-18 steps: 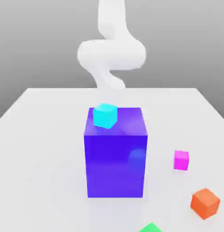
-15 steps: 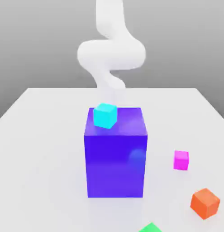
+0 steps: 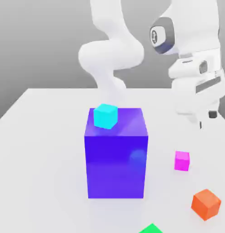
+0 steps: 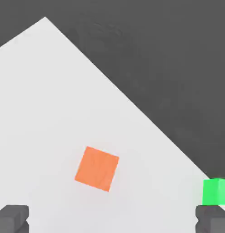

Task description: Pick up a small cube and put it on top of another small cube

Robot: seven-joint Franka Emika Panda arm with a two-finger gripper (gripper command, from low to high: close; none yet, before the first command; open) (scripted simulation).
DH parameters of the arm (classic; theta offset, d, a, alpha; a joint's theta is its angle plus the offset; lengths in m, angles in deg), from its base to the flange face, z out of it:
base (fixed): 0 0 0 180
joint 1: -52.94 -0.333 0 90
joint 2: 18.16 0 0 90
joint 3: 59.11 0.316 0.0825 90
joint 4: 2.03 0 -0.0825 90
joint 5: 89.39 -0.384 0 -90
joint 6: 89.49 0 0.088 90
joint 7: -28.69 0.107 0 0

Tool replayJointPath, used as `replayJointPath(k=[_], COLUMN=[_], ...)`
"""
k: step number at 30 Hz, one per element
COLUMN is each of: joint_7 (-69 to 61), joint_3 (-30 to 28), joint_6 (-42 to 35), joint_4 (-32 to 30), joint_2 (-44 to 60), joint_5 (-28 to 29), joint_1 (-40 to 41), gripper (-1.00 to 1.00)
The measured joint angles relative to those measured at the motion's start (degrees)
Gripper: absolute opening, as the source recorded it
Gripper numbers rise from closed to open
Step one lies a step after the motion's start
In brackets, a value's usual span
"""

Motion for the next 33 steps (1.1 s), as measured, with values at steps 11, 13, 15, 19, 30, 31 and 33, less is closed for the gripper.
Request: replayJointPath(k=[11,13,15,19,30,31,33], joint_7=[-0.9,1.1,2.1,2.3,-2.7,-3.4,-4.7], joint_3=[2.3,-1.1,-4.2,-5.3,-0.7,-0.7,-2.9], joint_6=[14.5,17.8,21.2,22.7,12.5,10.9,8.3], joint_4=[-8.9,-8.1,-7.4,-7.1,-9.5,-9.6,-6.9], joint_2=[18.3,22.4,26.5,28.3,15.8,14.1,14.3], joint_5=[11.5,14.3,15.5,15.7,8.9,8.0,8.2], joint_1=[-8.7,-11.2,-14.1,-15.2,-12.6,-12.8,-15.1], gripper=[0.0,0.0,0.0,-1.0,-1.0,-1.0,-1.0])
